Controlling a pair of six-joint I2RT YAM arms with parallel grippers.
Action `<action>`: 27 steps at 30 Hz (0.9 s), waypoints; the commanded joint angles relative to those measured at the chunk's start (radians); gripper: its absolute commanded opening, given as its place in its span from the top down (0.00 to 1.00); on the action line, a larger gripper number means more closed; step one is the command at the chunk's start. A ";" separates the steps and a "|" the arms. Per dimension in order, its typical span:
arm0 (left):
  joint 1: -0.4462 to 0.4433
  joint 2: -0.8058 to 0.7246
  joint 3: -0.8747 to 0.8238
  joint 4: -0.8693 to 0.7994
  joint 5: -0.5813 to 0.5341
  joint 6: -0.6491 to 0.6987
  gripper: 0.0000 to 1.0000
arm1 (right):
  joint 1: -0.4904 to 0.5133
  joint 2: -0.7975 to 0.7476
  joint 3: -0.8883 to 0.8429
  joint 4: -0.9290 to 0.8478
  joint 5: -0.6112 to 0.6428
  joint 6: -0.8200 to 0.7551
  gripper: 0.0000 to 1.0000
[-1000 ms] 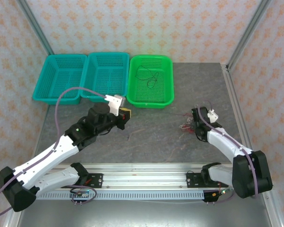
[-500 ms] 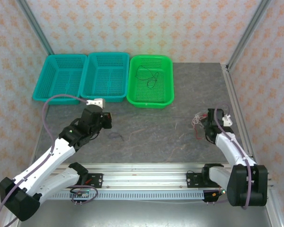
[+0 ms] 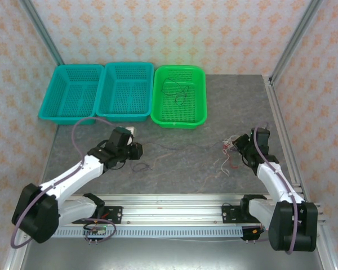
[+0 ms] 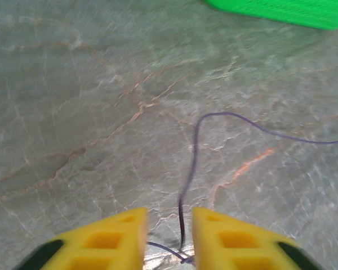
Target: Untangle the cables
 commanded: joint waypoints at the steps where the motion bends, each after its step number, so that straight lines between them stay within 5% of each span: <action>1: -0.022 0.007 0.031 -0.001 -0.016 0.036 0.54 | 0.034 -0.008 0.038 -0.009 -0.061 -0.106 0.97; 6: -0.158 -0.099 0.036 0.168 0.049 0.211 0.27 | 0.067 -0.008 0.060 -0.019 -0.124 -0.185 0.98; 16: -0.458 0.320 0.400 0.074 0.008 0.704 0.24 | 0.076 -0.015 0.083 -0.027 -0.195 -0.218 1.00; 27: -0.465 0.774 0.716 0.153 0.135 0.659 0.18 | 0.078 -0.062 0.064 -0.056 -0.207 -0.218 1.00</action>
